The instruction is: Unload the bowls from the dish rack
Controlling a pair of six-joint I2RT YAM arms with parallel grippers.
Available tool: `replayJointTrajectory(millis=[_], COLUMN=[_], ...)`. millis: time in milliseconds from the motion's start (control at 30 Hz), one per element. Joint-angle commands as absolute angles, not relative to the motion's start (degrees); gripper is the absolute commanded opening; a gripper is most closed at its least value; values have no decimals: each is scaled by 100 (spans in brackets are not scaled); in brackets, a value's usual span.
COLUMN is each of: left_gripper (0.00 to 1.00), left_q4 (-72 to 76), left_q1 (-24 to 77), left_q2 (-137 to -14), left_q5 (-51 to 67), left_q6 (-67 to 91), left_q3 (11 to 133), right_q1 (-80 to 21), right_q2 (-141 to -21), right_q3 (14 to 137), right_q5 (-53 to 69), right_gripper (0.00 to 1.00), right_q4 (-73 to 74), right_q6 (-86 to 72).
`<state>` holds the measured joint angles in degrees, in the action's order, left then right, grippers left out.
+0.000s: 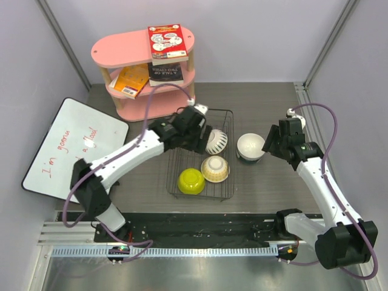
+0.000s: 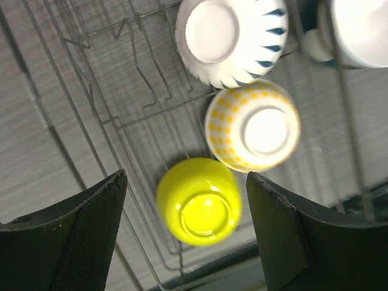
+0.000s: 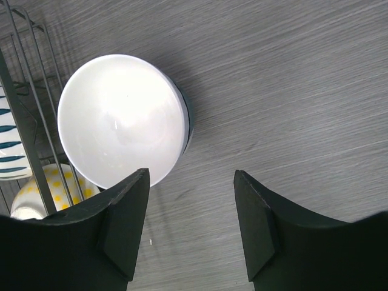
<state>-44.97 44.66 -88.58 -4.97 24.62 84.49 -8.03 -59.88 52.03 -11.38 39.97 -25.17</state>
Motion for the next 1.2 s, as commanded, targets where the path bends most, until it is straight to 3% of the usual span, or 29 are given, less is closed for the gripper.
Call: replayJointTrajectory(millis=[0, 400, 600, 1167], left_gripper=[82, 84, 95, 96], left_q4=[-4469, -3376, -2857, -2390], left_q1=[5229, 5836, 5889, 5941], left_q2=[-9448, -9975, -10300, -11223], left_q5=[-2503, -3612, -3515, -2997], left_q6=[1829, 1310, 1055, 624], left_q3=[8483, 8147, 8253, 9176], right_q1=[-817, -809, -809, -791], right_q2=[-5915, -5660, -5643, -5748], right_q3=[5265, 4896, 4913, 4860], right_q5=[-976, -730, -659, -870], right_gripper=[63, 63, 63, 63], right_q4=[4043, 4008, 4017, 3982], right_q6=[-2505, -2663, -2637, -2355])
